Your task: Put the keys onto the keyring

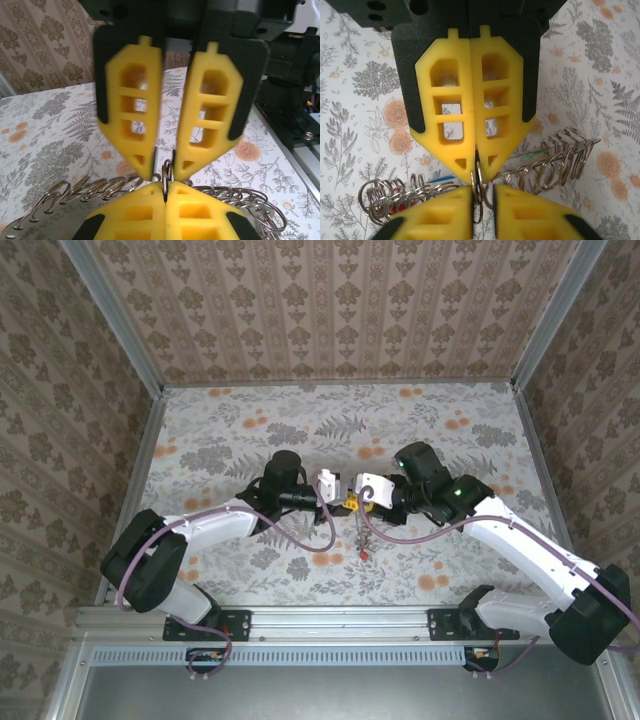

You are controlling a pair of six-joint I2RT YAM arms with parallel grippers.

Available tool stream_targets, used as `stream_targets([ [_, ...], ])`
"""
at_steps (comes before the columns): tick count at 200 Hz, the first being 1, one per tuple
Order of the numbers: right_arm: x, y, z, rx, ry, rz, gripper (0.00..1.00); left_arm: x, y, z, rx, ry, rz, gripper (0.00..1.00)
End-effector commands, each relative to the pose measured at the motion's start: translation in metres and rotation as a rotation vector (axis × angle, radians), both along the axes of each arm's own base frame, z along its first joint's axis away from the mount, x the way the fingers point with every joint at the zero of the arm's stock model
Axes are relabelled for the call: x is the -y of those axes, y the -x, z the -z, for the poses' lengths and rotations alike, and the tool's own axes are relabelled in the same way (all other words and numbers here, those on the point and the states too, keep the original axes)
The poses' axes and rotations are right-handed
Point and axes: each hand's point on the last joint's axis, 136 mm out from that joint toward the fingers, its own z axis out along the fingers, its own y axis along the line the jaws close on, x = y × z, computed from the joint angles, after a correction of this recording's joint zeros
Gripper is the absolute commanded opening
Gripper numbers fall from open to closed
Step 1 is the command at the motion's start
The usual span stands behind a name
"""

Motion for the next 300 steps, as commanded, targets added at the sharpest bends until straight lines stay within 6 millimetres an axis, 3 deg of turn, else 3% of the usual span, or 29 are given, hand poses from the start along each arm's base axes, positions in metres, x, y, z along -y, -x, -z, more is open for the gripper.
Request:
stream_targets([
  [1, 0.006, 0.003, -0.012, -0.043, -0.097, 0.015, 0.25, 0.002, 0.013, -0.024, 0.025, 0.064, 0.074, 0.00],
  [57, 0.013, 0.023, -0.012, -0.110, -0.162, -0.017, 0.27, 0.000, 0.013, -0.030, 0.002, 0.128, 0.105, 0.00],
  [85, 0.009, 0.027, -0.016, -0.115, -0.198, -0.036, 0.16, 0.000, 0.012, -0.032, 0.005, 0.157, 0.105, 0.00],
  [119, 0.006, 0.026, -0.019, -0.094, -0.241, -0.037, 0.16, 0.003, 0.009, -0.034, -0.009, 0.179, 0.102, 0.00],
  [139, 0.006, 0.018, -0.020, -0.076, -0.241, -0.018, 0.03, 0.004, 0.009, -0.035, -0.008, 0.191, 0.105, 0.00],
  [153, 0.006, 0.014, -0.017, -0.083, -0.232, -0.003, 0.00, 0.004, 0.009, -0.035, -0.011, 0.192, 0.107, 0.00],
  [241, 0.006, -0.007, 0.009, -0.116, -0.217, 0.098, 0.01, 0.007, 0.005, -0.035, -0.031, 0.230, 0.087, 0.00],
  [300, 0.013, -0.004, -0.017, 0.001, -0.308, 0.073, 0.12, 0.007, 0.004, -0.032, -0.029, 0.241, 0.083, 0.00],
])
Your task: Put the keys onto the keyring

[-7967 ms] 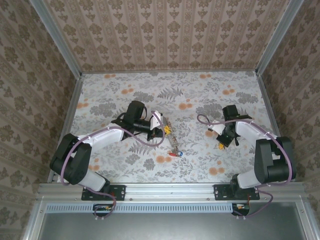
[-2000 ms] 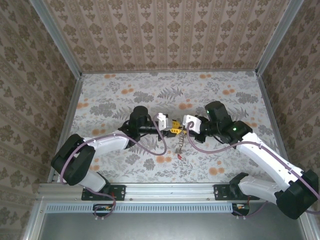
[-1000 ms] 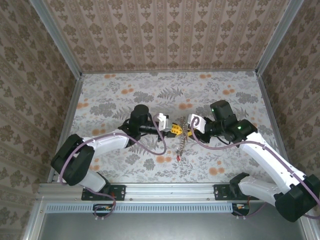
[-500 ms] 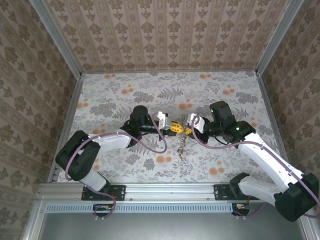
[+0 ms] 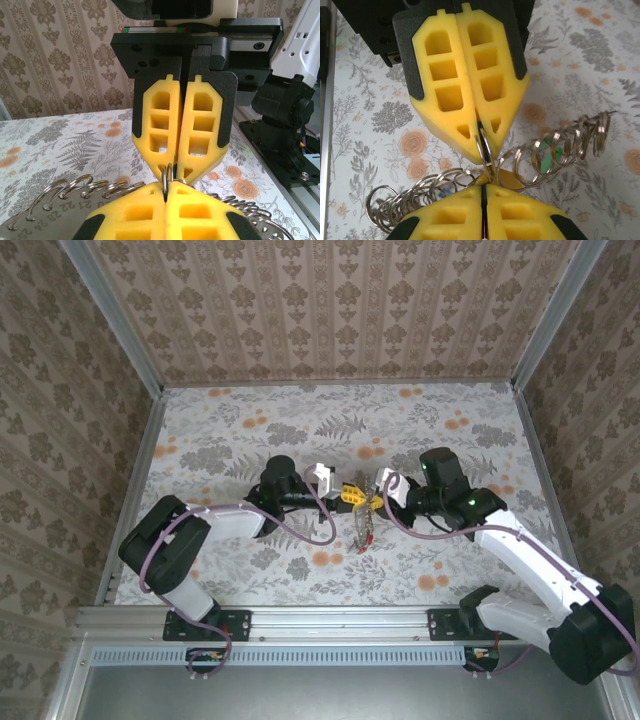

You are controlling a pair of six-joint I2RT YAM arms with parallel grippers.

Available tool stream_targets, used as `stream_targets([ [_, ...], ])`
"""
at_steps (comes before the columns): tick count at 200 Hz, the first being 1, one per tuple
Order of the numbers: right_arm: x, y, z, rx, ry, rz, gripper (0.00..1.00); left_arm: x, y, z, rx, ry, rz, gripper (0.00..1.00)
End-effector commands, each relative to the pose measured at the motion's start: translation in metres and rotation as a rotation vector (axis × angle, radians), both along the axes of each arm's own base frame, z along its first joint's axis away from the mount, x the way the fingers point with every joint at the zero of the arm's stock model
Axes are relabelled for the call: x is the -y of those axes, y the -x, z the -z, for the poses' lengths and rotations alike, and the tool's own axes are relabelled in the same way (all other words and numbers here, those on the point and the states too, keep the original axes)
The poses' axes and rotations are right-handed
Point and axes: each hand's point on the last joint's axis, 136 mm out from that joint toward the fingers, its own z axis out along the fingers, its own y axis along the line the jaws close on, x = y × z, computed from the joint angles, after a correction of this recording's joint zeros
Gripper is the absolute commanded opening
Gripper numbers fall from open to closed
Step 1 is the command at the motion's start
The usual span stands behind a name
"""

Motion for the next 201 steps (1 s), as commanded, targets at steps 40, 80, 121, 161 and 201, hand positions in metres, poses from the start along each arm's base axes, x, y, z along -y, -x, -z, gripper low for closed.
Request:
stream_targets([
  [40, -0.002, 0.000, -0.022, 0.076, -0.074, -0.021, 0.11, 0.000, 0.012, -0.018, 0.061, 0.073, 0.055, 0.00],
  [80, -0.008, 0.003, -0.025, 0.059, -0.110, -0.056, 0.14, 0.000, 0.012, -0.019, 0.062, 0.078, 0.054, 0.00],
  [121, -0.012, 0.005, -0.025, 0.061, -0.114, -0.093, 0.15, 0.001, 0.013, -0.018, 0.062, 0.080, 0.056, 0.00],
  [161, -0.017, 0.006, -0.025, 0.063, -0.118, -0.120, 0.17, 0.004, 0.013, -0.019, 0.061, 0.088, 0.063, 0.00],
  [201, -0.021, 0.007, -0.023, 0.058, -0.123, -0.147, 0.19, 0.006, 0.013, -0.018, 0.064, 0.090, 0.067, 0.00],
])
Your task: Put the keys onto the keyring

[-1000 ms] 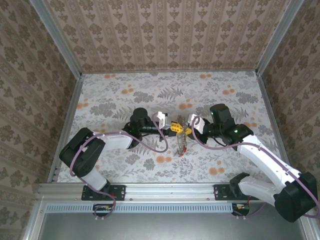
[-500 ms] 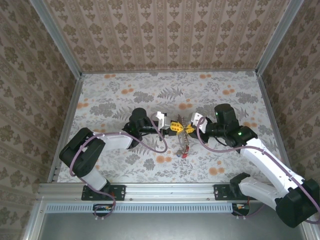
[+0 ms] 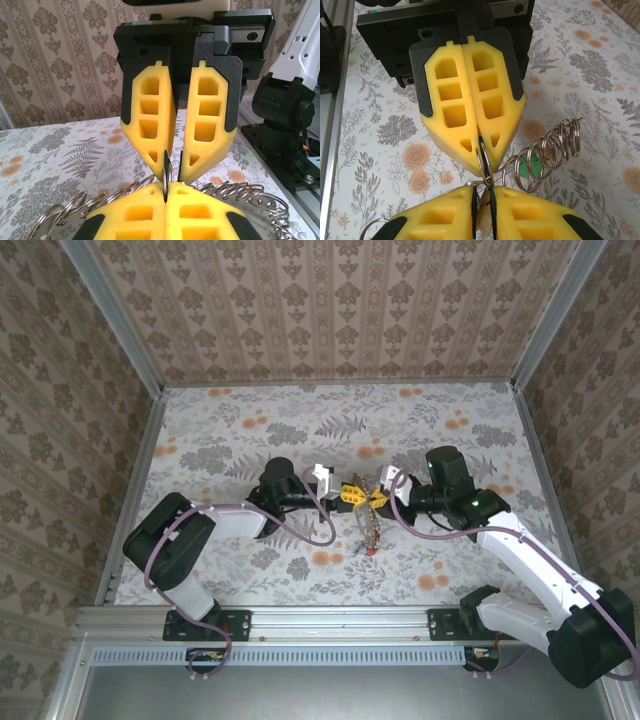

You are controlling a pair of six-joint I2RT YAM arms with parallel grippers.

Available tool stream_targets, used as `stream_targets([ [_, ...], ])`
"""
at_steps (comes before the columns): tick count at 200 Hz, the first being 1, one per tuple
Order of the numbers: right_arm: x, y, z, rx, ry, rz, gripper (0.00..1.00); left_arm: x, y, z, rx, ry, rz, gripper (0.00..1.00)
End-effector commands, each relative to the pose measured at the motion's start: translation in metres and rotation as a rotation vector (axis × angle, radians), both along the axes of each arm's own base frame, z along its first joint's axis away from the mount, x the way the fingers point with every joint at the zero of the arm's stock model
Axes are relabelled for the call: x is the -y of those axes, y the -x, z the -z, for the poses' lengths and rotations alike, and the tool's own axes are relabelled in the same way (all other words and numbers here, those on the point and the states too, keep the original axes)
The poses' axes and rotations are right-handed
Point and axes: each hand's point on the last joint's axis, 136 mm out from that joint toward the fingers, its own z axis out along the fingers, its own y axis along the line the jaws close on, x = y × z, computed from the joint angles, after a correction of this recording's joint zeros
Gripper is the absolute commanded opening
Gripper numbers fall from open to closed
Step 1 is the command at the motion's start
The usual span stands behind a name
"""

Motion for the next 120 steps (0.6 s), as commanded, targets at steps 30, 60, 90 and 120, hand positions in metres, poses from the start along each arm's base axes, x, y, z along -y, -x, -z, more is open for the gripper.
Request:
stream_targets([
  [30, -0.013, 0.004, -0.012, 0.059, -0.046, -0.093, 0.21, 0.006, 0.015, -0.018, 0.059, 0.063, 0.070, 0.00],
  [60, -0.014, 0.003, -0.015, 0.082, -0.055, -0.096, 0.20, 0.006, 0.019, -0.017, 0.063, 0.063, 0.086, 0.00],
  [90, -0.014, 0.001, -0.018, 0.100, -0.068, -0.102, 0.12, 0.007, 0.023, -0.016, 0.074, 0.063, 0.107, 0.00],
  [120, -0.013, 0.000, -0.020, 0.119, -0.067, -0.107, 0.10, 0.007, 0.025, -0.013, 0.081, 0.053, 0.113, 0.00],
])
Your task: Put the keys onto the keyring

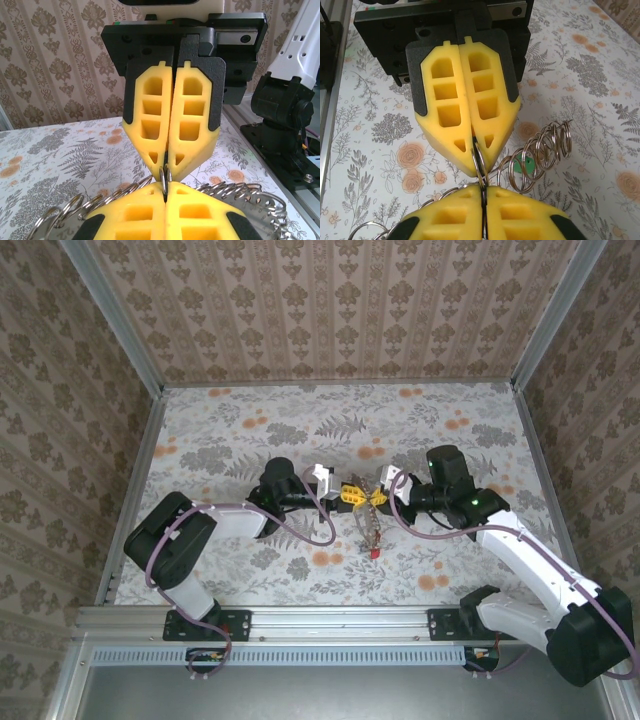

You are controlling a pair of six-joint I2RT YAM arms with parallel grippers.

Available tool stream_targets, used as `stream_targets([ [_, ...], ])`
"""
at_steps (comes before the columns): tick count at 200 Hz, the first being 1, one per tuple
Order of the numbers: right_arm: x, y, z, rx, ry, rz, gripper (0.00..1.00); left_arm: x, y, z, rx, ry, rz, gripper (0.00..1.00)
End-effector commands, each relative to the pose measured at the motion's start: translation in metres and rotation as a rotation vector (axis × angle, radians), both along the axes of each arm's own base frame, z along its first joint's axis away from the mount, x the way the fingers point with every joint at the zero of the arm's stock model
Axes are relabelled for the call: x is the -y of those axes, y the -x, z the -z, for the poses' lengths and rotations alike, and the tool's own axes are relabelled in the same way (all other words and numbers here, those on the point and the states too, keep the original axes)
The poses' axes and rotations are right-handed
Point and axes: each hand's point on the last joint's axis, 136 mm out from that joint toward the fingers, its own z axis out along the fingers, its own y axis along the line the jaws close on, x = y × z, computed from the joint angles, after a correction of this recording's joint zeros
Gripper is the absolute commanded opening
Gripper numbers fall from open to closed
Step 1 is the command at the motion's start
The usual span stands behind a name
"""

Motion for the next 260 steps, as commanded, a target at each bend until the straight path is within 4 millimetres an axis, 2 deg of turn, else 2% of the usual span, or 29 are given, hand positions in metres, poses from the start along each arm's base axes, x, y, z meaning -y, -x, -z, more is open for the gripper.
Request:
stream_targets([
  [1, -0.014, 0.003, -0.019, 0.086, -0.069, -0.091, 0.11, 0.007, 0.024, -0.013, 0.077, 0.050, 0.105, 0.00],
  [18, -0.012, 0.001, -0.020, 0.118, -0.060, -0.082, 0.17, 0.008, 0.024, -0.010, 0.079, 0.035, 0.104, 0.00],
  [59, -0.015, 0.004, -0.023, 0.177, -0.065, -0.095, 0.09, 0.011, 0.026, -0.007, 0.087, 0.003, 0.101, 0.00],
  [121, -0.023, 0.004, -0.020, 0.185, -0.086, -0.106, 0.16, 0.015, 0.023, -0.008, 0.087, 0.003, 0.095, 0.00],
  [152, -0.025, 0.002, -0.018, 0.175, -0.112, -0.095, 0.15, 0.017, 0.021, -0.008, 0.088, -0.003, 0.085, 0.00],
  [182, -0.032, -0.001, -0.024, 0.141, -0.201, -0.079, 0.16, 0.020, 0.018, -0.008, 0.091, -0.010, 0.071, 0.00],
  [198, -0.037, 0.003, -0.022, 0.098, -0.227, -0.106, 0.13, 0.021, 0.017, -0.007, 0.092, -0.012, 0.064, 0.00],
  [215, -0.038, 0.006, -0.010, 0.070, -0.174, -0.127, 0.00, 0.021, 0.016, -0.009, 0.094, -0.009, 0.061, 0.00],
  [260, -0.024, 0.006, 0.007, 0.086, 0.004, -0.124, 0.00, 0.015, 0.009, -0.005, 0.068, -0.028, 0.033, 0.00],
])
